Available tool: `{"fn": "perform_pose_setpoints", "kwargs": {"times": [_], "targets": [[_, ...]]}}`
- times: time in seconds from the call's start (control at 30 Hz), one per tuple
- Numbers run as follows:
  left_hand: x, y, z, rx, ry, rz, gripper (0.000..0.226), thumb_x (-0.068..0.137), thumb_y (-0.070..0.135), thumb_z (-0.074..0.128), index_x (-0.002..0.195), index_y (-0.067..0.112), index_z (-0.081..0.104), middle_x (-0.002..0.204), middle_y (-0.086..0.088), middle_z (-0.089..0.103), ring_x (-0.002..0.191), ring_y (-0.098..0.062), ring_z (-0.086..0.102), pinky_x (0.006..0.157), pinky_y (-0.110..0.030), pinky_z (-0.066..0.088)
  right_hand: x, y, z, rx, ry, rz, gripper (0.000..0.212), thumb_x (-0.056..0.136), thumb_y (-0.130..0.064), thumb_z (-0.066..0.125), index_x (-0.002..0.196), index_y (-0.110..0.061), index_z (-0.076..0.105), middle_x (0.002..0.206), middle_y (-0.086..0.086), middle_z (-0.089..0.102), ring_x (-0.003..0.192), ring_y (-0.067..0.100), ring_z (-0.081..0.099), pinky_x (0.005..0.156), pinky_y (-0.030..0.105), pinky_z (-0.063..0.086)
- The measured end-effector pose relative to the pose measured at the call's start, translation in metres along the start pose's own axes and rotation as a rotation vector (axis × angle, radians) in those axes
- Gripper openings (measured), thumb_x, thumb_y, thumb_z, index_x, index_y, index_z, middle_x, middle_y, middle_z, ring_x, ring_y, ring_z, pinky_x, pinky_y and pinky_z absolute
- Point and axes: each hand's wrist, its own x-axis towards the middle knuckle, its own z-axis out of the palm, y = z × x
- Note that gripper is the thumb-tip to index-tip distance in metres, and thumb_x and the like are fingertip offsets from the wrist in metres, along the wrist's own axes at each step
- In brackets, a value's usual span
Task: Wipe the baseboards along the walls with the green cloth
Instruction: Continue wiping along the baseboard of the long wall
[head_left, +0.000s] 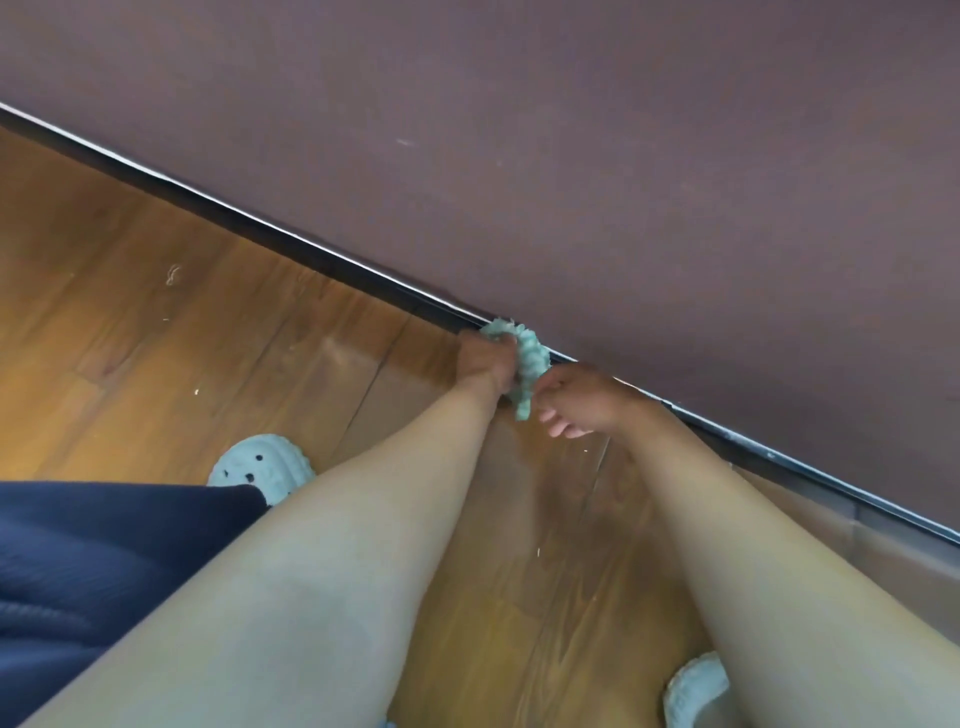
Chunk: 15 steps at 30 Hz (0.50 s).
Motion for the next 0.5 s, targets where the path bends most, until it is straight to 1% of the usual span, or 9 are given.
{"fn": "perform_pose_setpoints", "kwargs": {"times": [0.03, 0.1, 0.13, 0.2, 0.27, 0.33, 0.43, 0.5], "targets": [[-0.003, -0.003, 0.003, 0.026, -0.03, 0.0, 0.057, 0.068, 0.038, 0.065, 0.116, 0.008, 0.056, 0.106, -0.018, 0.072, 0.082, -0.032, 0.075, 0.071, -0.05, 0.064, -0.001, 0.001, -0.002, 0.013, -0.001, -0.009, 0.01, 0.096, -0.016, 0.052, 0.1, -0.017, 0.061, 0.088, 0.006, 0.066, 0.077, 0.023, 0.066, 0.074, 0.031, 0.052], [-0.042, 0.018, -0.004, 0.079, -0.031, 0.048, 0.038, 0.075, 0.029, 0.061, 0.107, 0.009, 0.057, 0.108, -0.018, 0.071, 0.087, -0.031, 0.074, 0.076, -0.047, 0.064, 0.0, 0.006, -0.005, 0.031, -0.006, -0.008, 0.01, 0.096, -0.016, 0.052, 0.102, -0.017, 0.061, 0.088, 0.006, 0.067, 0.077, 0.023, 0.067, 0.074, 0.031, 0.053], [-0.043, 0.023, -0.009, 0.084, 0.005, 0.073, 0.031, 0.077, 0.027, 0.058, 0.103, 0.011, 0.058, 0.11, -0.017, 0.071, 0.092, -0.031, 0.073, 0.081, -0.046, 0.063, 0.001, 0.01, -0.007, 0.039, -0.011, 0.001, 0.01, 0.097, -0.017, 0.052, 0.103, -0.019, 0.06, 0.089, 0.005, 0.067, 0.076, 0.022, 0.067, 0.072, 0.029, 0.052], [-0.035, 0.034, -0.025, -0.007, 0.137, 0.075, 0.028, 0.083, 0.024, 0.053, 0.109, 0.014, 0.057, 0.113, -0.016, 0.069, 0.1, -0.033, 0.071, 0.089, -0.046, 0.061, 0.003, 0.02, -0.01, 0.062, -0.016, 0.022, 0.008, 0.097, -0.019, 0.053, 0.103, -0.02, 0.059, 0.089, 0.005, 0.067, 0.074, 0.019, 0.066, 0.068, 0.027, 0.052], [-0.027, 0.047, -0.043, -0.149, 0.253, 0.045, 0.022, 0.089, 0.023, 0.048, 0.11, 0.017, 0.052, 0.115, -0.014, 0.066, 0.101, -0.033, 0.069, 0.093, -0.047, 0.059, 0.005, 0.028, -0.013, 0.079, -0.008, 0.04, 0.005, 0.097, -0.02, 0.055, 0.098, -0.02, 0.06, 0.089, 0.004, 0.068, 0.073, 0.018, 0.067, 0.067, 0.026, 0.052], [-0.025, 0.055, -0.051, -0.19, 0.286, 0.024, 0.014, 0.094, 0.024, 0.046, 0.108, 0.021, 0.049, 0.116, -0.01, 0.066, 0.099, -0.032, 0.069, 0.093, -0.045, 0.058, 0.007, 0.035, -0.017, 0.093, 0.003, 0.05, 0.006, 0.097, -0.021, 0.056, 0.093, -0.022, 0.06, 0.088, 0.003, 0.068, 0.072, 0.017, 0.067, 0.064, 0.025, 0.052], [-0.031, 0.048, -0.042, -0.133, 0.228, 0.035, 0.016, 0.094, 0.028, 0.048, 0.109, 0.022, 0.047, 0.113, -0.011, 0.066, 0.099, -0.032, 0.069, 0.093, -0.047, 0.058, 0.008, 0.041, -0.018, 0.12, 0.015, 0.07, 0.007, 0.097, -0.021, 0.056, 0.092, -0.024, 0.06, 0.086, 0.003, 0.068, 0.071, 0.017, 0.067, 0.063, 0.025, 0.052], [-0.032, 0.031, -0.027, -0.013, 0.162, 0.076, 0.027, 0.087, 0.033, 0.051, 0.109, 0.019, 0.047, 0.111, -0.015, 0.066, 0.101, -0.034, 0.069, 0.091, -0.052, 0.058, 0.01, 0.042, -0.018, 0.132, 0.019, 0.085, 0.006, 0.096, -0.021, 0.056, 0.093, -0.024, 0.06, 0.084, 0.003, 0.068, 0.07, 0.017, 0.067, 0.064, 0.025, 0.052]]}}
